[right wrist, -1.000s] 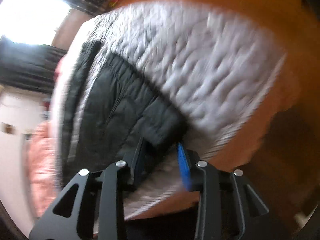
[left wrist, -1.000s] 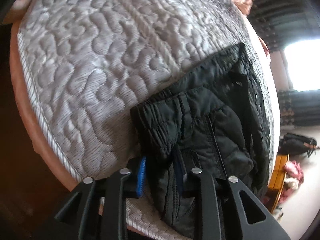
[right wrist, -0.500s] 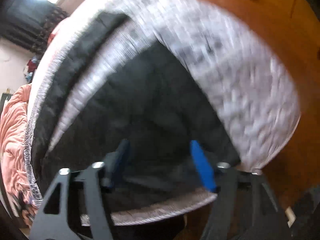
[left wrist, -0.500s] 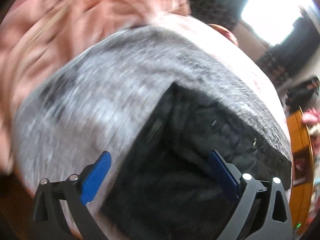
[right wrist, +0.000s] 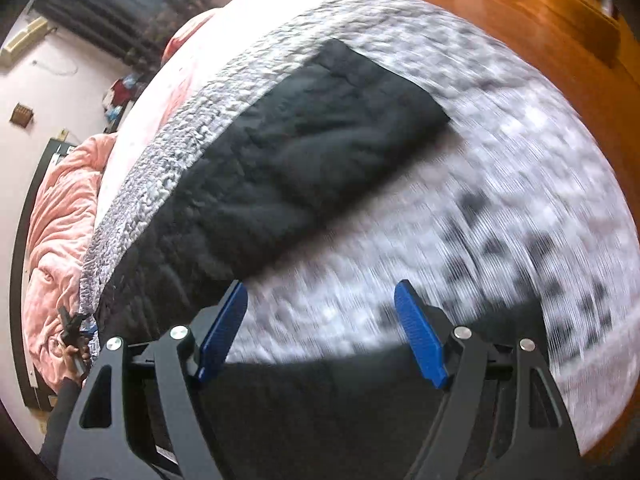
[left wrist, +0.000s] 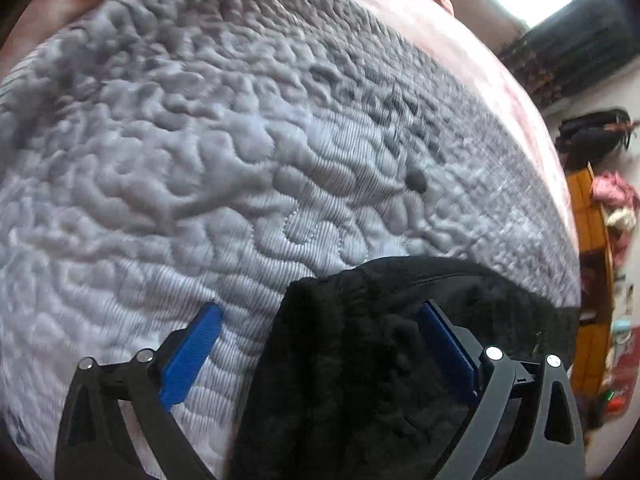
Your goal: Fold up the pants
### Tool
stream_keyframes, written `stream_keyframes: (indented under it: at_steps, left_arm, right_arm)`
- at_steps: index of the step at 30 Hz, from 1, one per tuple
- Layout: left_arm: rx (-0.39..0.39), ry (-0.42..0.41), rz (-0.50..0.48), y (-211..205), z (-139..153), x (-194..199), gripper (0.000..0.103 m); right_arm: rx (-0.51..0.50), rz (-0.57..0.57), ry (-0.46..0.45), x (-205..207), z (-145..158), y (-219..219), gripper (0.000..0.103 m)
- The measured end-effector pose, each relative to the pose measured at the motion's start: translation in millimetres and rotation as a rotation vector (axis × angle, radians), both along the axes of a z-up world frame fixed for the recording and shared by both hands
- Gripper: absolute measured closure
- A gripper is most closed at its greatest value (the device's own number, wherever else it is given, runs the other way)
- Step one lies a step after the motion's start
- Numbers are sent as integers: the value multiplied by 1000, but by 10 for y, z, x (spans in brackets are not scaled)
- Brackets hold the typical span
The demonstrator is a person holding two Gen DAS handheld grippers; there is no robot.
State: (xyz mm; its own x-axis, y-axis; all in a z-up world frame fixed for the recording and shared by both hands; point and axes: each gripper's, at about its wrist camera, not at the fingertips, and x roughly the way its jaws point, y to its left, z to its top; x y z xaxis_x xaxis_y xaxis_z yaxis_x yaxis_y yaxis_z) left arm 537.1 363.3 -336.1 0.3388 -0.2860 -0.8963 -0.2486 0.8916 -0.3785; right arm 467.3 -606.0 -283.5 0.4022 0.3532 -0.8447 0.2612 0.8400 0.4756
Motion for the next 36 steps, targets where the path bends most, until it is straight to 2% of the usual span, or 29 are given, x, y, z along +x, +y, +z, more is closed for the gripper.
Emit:
stream_keyframes:
  at_steps: [1, 2, 3, 5, 6, 9, 14, 16, 17, 18, 20, 21, 23, 24, 25, 26, 27, 28, 29, 30, 32, 33, 36]
  left_arm:
    - [5, -9, -18, -7, 10, -8, 5]
    - [0, -22, -31, -16, 25, -24, 11]
    - [-8, -31, -38, -18, 37, -44, 29]
    - [-27, -38, -55, -26, 70, -92, 54]
    - [-30, -45, -58, -21, 89, -109, 57]
    - [-7, -44, -71, -60, 83, -108, 60]
    - [-24, -38, -68, -65, 30, -84, 60]
    - [-59, -39, -61, -75, -5, -60, 45]
    - [-80, -48, -74, -120, -8, -37, 30]
    - [-73, -49, -85, -164, -5, -23, 21]
    - [-21, -42, -122, -316, -13, 18, 14]
    - [12, -35, -133, -369, -19, 33, 14]
    - [15, -37, -124, -358, -23, 30, 18]
    - [6, -41, -107, -316, -17, 15, 30]
    - [9, -42, -83, -243, -5, -25, 38]
    - [5, -41, -63, -176, -8, -67, 53]
    - [-6, -40, -55, -128, -12, -95, 64]
    - [-45, -40, -47, -85, -11, -126, 66]
    - [-43, -42, -49, -83, 1, -137, 68]
    - [-24, -42, -57, -114, 19, -135, 70]
    - [9, -43, -67, -168, 62, -93, 74]
    - [14, -46, -67, -172, 81, -75, 84]
    - [13, -61, -63, -153, 172, -68, 85]
  right_arm:
    - [10, 16, -9, 88, 24, -3, 27]
    - [16, 36, -22, 222, 48, -28, 24]
    - [18, 55, -43, 396, 99, -81, 21]
    - [20, 69, -63, 678, 139, -183, 18]
    - [21, 68, -64, 817, 151, -251, 18]
    - [24, 56, -67, 1290, 165, -473, 17]
    - [-22, 80, -12, 1990, -54, -649, 17]
    - [-54, 107, 15, 2205, -187, -649, 17]
    - [-61, 113, 22, 2276, -250, -648, 17]
    - [-71, 120, 33, 2374, -331, -658, 17]
    - [-75, 129, 50, 2492, -446, -671, 17]
    - [-68, 139, 54, 2546, -497, -666, 17]
    - [-52, 164, 57, 2605, -560, -652, 15]
    - [-50, 180, 61, 2625, -585, -635, 14]
    - [-54, 198, 64, 2647, -612, -617, 14]
    - [-54, 216, 67, 2658, -625, -601, 15]
    - [-50, 229, 67, 2658, -618, -589, 17]
    - [-36, 238, 69, 2655, -611, -586, 32]
    - [-8, 249, 72, 2650, -594, -578, 47]
    - [-2, 255, 72, 2642, -569, -564, 55]
    - [20, 287, 53, 2609, -465, -494, 91]
    - [17, 292, 42, 2593, -409, -473, 91]
    - [8, 280, 13, 2538, -247, -470, 93]
